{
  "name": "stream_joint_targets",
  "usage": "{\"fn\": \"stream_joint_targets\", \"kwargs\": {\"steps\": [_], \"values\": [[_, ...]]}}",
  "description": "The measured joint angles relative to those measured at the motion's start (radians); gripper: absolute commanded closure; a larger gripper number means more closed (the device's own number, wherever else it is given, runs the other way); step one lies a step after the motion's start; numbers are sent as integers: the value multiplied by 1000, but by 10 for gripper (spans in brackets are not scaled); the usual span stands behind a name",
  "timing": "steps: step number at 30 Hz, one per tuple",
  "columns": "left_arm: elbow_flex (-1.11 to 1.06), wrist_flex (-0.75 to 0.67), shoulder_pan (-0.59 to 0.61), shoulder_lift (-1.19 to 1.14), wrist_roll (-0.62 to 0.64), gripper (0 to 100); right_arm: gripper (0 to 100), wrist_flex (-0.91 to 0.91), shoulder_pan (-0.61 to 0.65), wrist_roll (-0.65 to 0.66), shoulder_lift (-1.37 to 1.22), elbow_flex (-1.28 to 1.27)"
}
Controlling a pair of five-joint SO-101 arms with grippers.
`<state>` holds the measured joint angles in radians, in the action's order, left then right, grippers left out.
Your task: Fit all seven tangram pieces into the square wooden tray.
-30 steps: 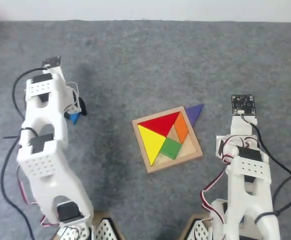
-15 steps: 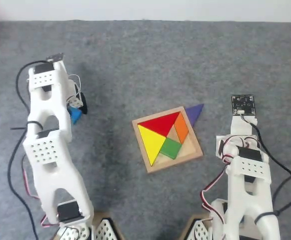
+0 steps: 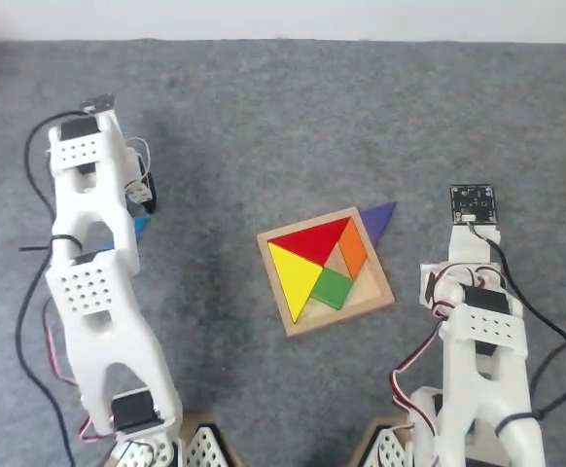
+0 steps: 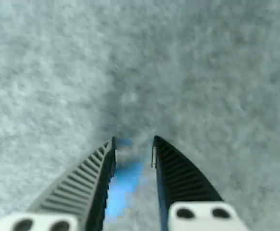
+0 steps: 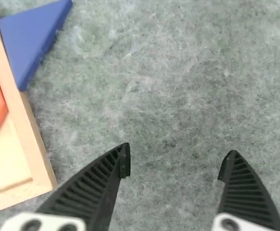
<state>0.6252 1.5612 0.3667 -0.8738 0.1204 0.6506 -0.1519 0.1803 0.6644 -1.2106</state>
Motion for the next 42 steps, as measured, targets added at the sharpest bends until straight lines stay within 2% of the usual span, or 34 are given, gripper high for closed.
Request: {"fn": "stream_joint_targets", "kwargs": {"steps": [6,10,12,15,19,23,27,29,32,35,42], "values": [[184,132,-28,-8,-5,881,692,0,0,0,0,0],[269,152,-44,-8,-49,810,692,0,0,0,0,0],[272,153,-23,-8,-109,814,692,0,0,0,0,0],[269,153,31,12,-292,839,692,0,-2,0,0,0],[161,157,103,175,-649,847,692,0,14,0,0,0],[-123,157,158,414,-984,846,692,0,25,0,0,0],[-489,104,190,620,-1241,843,692,0,20,0,0,0],[-637,9,207,675,-1333,801,692,0,20,0,0,0],[-787,-163,221,698,-1407,720,692,0,21,0,0,0],[-862,-278,227,698,-1522,722,692,0,21,0,0,0],[-868,-299,204,698,-1697,721,692,0,21,0,0,0]]}}
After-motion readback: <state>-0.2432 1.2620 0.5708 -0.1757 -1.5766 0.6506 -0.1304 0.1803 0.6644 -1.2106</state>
